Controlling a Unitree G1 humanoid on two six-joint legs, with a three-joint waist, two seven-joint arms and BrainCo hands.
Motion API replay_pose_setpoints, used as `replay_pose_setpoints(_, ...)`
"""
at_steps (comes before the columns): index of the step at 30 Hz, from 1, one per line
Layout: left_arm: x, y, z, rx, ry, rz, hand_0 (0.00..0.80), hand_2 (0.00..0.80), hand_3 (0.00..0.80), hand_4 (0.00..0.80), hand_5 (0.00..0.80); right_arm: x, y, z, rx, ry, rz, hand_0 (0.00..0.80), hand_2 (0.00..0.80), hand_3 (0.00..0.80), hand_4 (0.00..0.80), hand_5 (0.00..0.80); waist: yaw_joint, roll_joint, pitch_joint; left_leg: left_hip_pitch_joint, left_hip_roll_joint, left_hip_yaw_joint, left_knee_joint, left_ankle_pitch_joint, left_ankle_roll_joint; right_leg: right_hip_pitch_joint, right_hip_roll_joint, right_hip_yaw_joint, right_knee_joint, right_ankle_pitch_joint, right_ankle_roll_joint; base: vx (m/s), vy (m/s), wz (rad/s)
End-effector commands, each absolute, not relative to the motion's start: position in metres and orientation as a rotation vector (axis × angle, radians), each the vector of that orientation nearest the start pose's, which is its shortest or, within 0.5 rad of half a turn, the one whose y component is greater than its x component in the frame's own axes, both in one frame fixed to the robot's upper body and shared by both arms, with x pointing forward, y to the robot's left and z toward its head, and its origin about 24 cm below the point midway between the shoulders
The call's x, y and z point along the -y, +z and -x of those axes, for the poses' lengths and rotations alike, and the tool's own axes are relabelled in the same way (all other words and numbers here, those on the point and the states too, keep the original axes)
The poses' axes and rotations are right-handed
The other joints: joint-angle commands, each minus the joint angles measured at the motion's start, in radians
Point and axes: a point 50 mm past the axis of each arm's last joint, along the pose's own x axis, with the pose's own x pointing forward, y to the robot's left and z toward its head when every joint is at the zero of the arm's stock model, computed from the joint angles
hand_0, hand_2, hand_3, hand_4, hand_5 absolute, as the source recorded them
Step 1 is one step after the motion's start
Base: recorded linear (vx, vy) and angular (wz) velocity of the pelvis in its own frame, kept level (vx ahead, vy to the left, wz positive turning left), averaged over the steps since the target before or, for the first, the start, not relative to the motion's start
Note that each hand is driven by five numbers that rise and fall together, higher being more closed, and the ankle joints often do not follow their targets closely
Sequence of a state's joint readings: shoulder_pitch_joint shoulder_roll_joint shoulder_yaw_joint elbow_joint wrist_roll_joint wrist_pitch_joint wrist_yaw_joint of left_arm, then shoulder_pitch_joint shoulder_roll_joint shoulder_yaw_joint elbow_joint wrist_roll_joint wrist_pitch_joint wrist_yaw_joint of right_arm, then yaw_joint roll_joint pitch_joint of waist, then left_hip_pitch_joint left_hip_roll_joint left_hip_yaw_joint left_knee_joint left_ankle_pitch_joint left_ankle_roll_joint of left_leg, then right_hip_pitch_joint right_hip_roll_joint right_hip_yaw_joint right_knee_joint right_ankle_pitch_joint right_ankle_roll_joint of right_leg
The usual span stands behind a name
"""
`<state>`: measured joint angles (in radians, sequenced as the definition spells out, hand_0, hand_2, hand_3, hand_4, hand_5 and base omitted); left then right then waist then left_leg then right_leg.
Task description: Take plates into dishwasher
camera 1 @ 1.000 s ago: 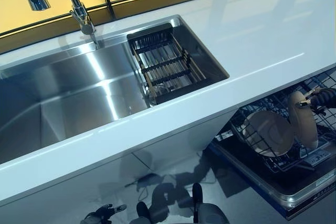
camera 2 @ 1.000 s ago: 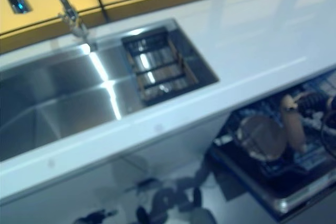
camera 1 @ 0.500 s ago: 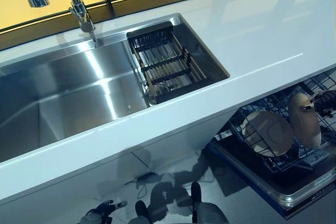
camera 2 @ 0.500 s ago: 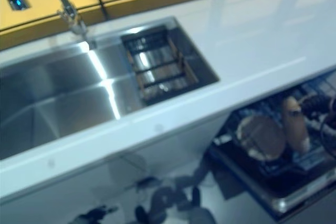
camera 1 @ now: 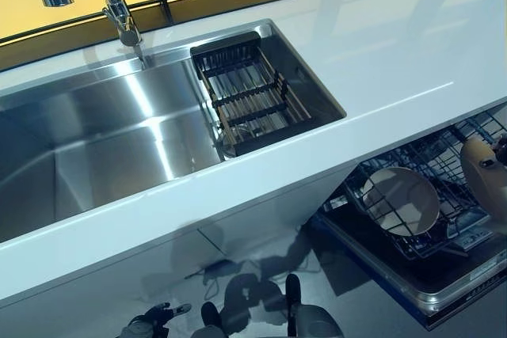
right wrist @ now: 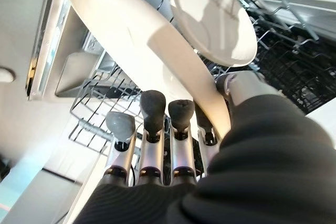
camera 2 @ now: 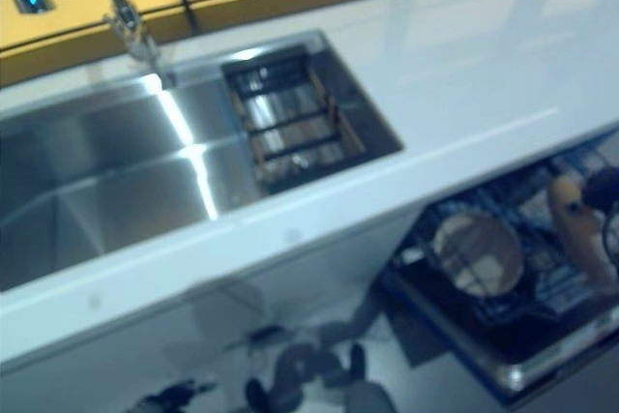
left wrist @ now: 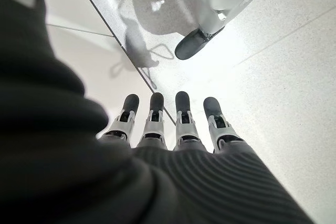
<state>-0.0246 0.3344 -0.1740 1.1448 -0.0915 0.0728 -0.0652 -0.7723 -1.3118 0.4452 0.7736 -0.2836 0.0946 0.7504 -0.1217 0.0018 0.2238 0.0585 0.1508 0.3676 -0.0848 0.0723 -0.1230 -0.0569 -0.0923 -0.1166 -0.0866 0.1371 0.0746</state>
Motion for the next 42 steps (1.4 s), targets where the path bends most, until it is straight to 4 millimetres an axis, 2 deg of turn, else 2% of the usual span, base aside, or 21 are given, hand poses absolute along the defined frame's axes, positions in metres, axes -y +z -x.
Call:
replay_pose_setpoints(1,-0.289,-0.139,-0.109,-1.228,0.081,-0.378,0.0,0.0,0.0,0.0,0.0,0.42,0.243,-0.287,-0.809,-0.019,1.407,0.8,0.8,0.8,0.8,0.8,0.012,-0.081,-0.044,0.032,0.002,-0.043,-0.002,-0.027,-0.005,0.018,-0.003,-0.004,-0.001,-0.029,0.059,0.0,0.0,0.0)
replay_pose_setpoints(11,-0.29,-0.137,-0.116,-1.207,0.092,-0.378,0.0,0.0,0.0,0.0,0.0,0.416,0.238,-0.297,-0.734,-0.065,1.423,0.8,0.8,0.8,0.8,0.8,0.019,-0.064,-0.02,0.017,0.001,-0.048,-0.002,-0.027,-0.004,0.001,-0.012,-0.006,-0.001,-0.024,0.063,-0.015,-0.005,0.0)
replay_pose_setpoints(21,-0.286,-0.134,-0.13,-1.16,0.082,-0.362,0.0,0.0,0.0,0.0,0.0,0.403,0.226,-0.311,-0.701,-0.039,1.4,0.8,0.8,0.8,0.8,0.8,0.025,-0.016,0.023,-0.005,-0.012,-0.062,-0.002,-0.026,-0.006,-0.025,-0.031,-0.013,-0.001,-0.018,0.06,-0.047,-0.003,0.01)
replay_pose_setpoints(27,-0.281,-0.135,-0.132,-1.153,0.053,-0.365,0.0,0.0,0.0,0.0,0.0,0.398,0.225,-0.316,-0.695,-0.026,1.374,0.8,0.8,0.8,0.8,0.8,0.02,0.014,0.039,-0.016,-0.018,-0.068,-0.002,-0.019,-0.013,-0.036,-0.035,-0.012,-0.001,-0.017,0.055,-0.031,0.01,0.03)
replay_pose_setpoints(33,-0.275,-0.135,-0.136,-1.138,0.014,-0.379,0.0,0.0,0.0,0.0,0.0,0.402,0.219,-0.31,-0.721,-0.017,1.361,0.8,0.8,0.8,0.8,0.8,0.008,0.027,0.043,-0.018,-0.018,-0.068,-0.002,-0.02,-0.018,-0.042,-0.035,-0.006,-0.001,-0.019,0.055,0.0,0.0,0.0)
replay_pose_setpoints(42,-0.274,-0.131,-0.146,-1.11,0.002,-0.385,0.0,0.0,0.0,0.0,0.0,0.419,0.212,-0.298,-0.843,-0.066,1.519,0.8,0.8,0.8,0.8,0.8,0.002,0.056,0.061,-0.028,-0.022,-0.069,-0.002,-0.015,-0.02,-0.06,-0.041,0.001,-0.001,-0.015,0.058,-0.036,0.003,0.0)
